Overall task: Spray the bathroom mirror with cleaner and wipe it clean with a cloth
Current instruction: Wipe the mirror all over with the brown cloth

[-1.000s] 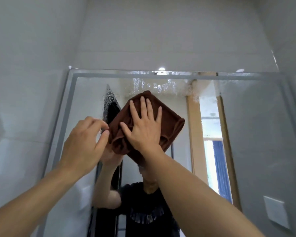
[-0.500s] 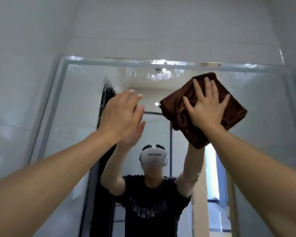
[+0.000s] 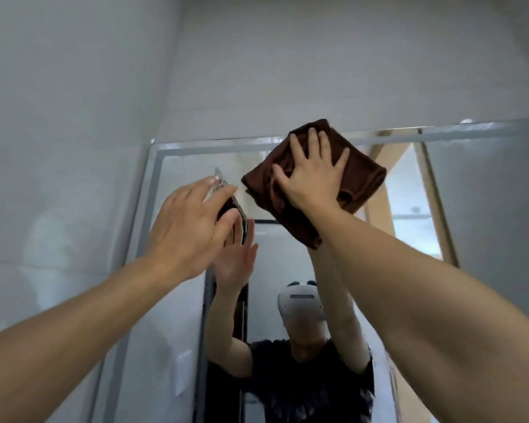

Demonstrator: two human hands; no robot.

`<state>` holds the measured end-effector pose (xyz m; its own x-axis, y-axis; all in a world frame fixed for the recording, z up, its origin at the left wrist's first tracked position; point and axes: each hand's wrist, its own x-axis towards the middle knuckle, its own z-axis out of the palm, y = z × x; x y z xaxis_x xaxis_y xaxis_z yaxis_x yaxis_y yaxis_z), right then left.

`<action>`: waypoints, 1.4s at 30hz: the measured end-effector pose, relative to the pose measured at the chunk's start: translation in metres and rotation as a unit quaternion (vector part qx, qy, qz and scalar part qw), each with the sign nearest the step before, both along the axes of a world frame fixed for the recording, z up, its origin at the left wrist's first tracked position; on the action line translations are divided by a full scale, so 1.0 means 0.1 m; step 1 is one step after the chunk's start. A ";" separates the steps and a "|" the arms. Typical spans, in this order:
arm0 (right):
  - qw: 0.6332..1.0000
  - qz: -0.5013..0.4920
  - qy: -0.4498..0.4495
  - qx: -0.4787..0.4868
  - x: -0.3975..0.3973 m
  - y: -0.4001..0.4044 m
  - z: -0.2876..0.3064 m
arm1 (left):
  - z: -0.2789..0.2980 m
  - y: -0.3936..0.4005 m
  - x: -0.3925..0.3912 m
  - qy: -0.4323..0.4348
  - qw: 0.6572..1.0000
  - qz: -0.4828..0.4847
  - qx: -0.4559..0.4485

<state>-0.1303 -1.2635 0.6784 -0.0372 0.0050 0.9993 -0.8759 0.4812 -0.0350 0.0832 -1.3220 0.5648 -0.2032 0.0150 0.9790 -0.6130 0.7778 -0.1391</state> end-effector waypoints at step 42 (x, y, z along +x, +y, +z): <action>0.959 0.070 0.198 0.188 1.23 -1.18 -0.57 | -0.02 -0.44 0.31 0.134 0.990 -0.031 0.037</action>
